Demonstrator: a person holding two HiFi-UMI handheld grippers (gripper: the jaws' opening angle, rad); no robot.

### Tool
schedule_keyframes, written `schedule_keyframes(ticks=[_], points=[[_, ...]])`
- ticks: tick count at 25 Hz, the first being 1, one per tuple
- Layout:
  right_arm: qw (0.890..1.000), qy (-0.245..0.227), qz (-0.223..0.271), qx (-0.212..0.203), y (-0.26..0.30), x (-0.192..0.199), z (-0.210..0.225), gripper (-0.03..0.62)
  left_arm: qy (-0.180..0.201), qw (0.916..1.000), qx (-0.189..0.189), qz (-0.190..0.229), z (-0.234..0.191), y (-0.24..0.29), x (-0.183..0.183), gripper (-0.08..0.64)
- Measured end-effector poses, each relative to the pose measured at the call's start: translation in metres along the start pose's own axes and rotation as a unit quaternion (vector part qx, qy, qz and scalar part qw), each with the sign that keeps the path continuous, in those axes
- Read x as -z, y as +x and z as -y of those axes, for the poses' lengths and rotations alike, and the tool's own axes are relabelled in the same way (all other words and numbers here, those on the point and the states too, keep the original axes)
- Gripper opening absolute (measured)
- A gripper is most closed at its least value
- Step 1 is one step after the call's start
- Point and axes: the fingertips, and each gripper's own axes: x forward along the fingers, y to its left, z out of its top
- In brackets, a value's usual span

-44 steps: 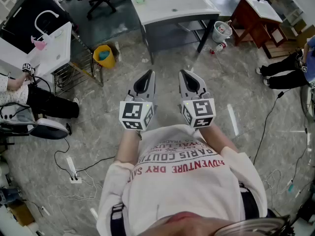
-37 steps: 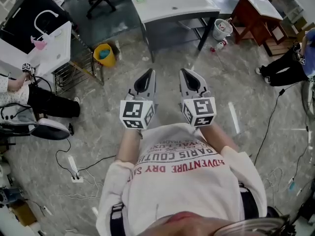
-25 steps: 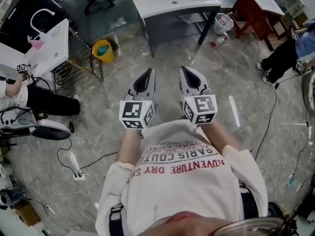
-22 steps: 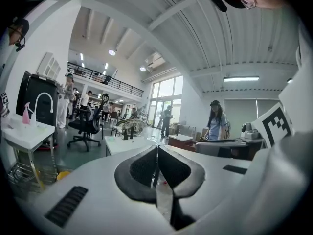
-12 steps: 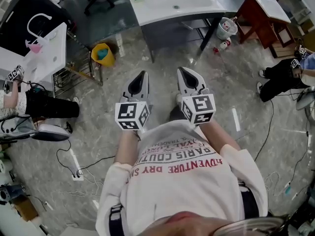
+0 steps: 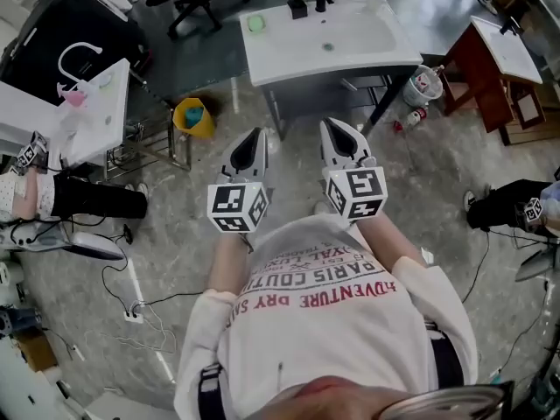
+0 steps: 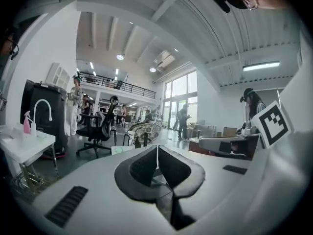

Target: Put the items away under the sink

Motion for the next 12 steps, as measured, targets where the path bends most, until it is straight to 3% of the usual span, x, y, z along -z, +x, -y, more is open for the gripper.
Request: schedule_keyframes(ticks=[6,12], points=[[1.0,-0.011,-0.019,-0.021,0.05,-0.007,0.057,0.025,-0.01,0.9997,-0.021,0.002,0.001,0.075,-0.01,0.028],[0.999,-0.008,-0.035,-0.029,0.082,-0.007,0.095,0.025,-0.01,0.9997,-0.012,-0.017,0.01,0.133,-0.01,0.028]])
